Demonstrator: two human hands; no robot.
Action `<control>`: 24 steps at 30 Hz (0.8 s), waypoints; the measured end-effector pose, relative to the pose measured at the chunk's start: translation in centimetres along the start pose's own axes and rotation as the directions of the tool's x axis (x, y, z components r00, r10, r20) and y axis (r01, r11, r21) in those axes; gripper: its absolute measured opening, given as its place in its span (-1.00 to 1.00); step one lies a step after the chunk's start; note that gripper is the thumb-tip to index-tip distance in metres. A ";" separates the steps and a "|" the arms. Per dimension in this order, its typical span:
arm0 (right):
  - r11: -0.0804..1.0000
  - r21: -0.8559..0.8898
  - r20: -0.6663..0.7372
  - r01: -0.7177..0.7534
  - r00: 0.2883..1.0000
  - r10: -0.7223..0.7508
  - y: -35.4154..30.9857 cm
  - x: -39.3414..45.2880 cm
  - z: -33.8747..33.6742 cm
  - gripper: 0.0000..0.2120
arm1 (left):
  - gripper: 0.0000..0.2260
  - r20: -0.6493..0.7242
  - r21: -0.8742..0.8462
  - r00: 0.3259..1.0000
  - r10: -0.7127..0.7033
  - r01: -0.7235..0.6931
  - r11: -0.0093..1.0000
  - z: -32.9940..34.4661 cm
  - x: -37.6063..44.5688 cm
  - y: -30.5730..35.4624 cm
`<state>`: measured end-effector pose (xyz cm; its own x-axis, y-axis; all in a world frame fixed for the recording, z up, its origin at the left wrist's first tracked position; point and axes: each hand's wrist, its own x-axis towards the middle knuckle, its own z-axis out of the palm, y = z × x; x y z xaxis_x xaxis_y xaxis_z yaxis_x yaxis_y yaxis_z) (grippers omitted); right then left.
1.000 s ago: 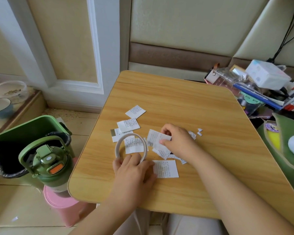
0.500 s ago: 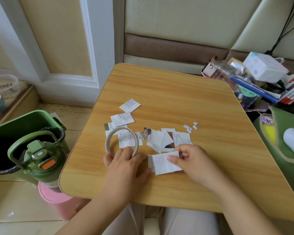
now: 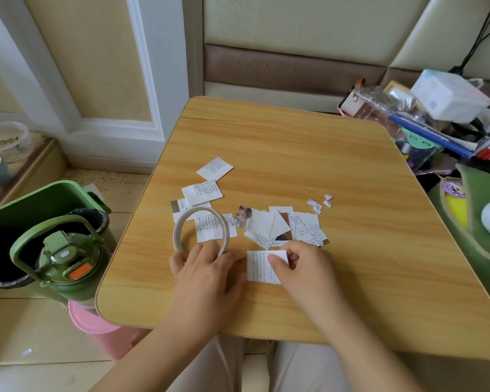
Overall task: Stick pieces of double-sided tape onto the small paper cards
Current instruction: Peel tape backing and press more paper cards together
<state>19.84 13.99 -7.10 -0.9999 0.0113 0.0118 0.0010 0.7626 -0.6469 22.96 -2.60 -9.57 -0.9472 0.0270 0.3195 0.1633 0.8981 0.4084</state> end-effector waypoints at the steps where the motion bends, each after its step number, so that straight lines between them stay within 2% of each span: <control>1: 1.000 -0.010 -0.001 0.001 1.000 -0.001 -0.1 0.0 0.1 -0.66 | -0.69 -0.005 -0.003 1.000 0.000 0.000 1.000 -0.1 0.0 0.0; 11: 0.993 -0.102 -0.016 0.058 0.998 -0.060 -0.7 -0.7 0.0 -0.65 | -0.65 0.035 0.016 0.999 -0.030 0.030 0.999 0.0 0.1 0.2; 13: 0.991 -0.105 -0.018 0.085 0.996 -0.087 -0.7 -1.1 0.0 -0.73 | -0.65 0.037 0.021 0.999 -0.032 0.031 0.999 0.0 0.2 0.2; 15: 0.992 -0.084 -0.060 0.089 0.994 -0.095 -0.5 -1.8 0.0 -0.90 | -0.64 0.038 0.028 0.999 -0.032 0.031 0.999 0.1 0.2 0.2; 18: 0.996 -0.090 -0.099 0.023 0.995 -0.032 -0.6 -2.7 0.2 -0.78 | -0.62 0.029 0.049 0.999 -0.025 0.023 0.999 0.3 0.3 0.2; 21: 1.000 -0.016 -0.079 -0.027 0.997 0.026 -1.3 -3.3 0.2 -0.85 | -0.60 0.013 0.062 1.000 -0.015 0.014 0.998 0.4 0.2 0.1; 24: 0.990 0.119 -0.032 -0.081 0.996 0.085 -1.5 -3.4 -0.1 -0.83 | -0.59 0.008 0.058 1.000 -0.017 0.017 0.998 0.4 0.2 0.1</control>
<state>23.23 12.87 -6.14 -0.9951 0.0970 -0.0188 0.0797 0.6765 -0.7321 22.68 -2.36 -9.80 -0.9521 0.0151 0.3054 0.1312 0.9225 0.3632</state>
